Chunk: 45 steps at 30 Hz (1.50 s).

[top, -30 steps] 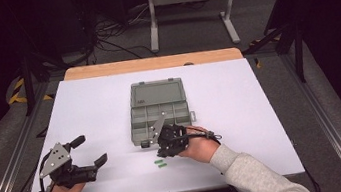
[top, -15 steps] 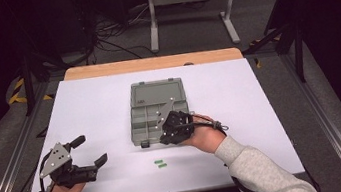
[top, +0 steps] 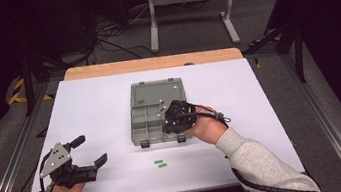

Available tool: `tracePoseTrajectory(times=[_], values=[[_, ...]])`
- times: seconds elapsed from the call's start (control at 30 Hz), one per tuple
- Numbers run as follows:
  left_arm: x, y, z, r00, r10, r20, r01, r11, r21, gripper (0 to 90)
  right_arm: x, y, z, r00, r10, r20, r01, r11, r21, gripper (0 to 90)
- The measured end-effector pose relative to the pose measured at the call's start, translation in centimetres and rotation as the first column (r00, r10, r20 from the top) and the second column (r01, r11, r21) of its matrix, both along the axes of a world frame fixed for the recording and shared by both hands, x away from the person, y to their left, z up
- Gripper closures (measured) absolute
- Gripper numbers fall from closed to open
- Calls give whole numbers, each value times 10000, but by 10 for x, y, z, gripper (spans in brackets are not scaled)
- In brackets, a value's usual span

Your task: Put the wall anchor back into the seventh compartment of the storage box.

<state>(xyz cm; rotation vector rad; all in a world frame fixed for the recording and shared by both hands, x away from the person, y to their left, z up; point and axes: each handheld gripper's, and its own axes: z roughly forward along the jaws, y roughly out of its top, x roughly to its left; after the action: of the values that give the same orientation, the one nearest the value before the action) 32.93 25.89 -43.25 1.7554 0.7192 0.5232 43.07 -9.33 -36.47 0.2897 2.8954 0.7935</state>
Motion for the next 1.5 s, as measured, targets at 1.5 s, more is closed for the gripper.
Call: tracePoseTrajectory(times=[1.5], values=[[0, 1, 0, 10000, 22, -8, -23, 10000, -48, 25, 41, -6, -21, 9928, -1196, -104, 1193, 9925, -256, 838]])
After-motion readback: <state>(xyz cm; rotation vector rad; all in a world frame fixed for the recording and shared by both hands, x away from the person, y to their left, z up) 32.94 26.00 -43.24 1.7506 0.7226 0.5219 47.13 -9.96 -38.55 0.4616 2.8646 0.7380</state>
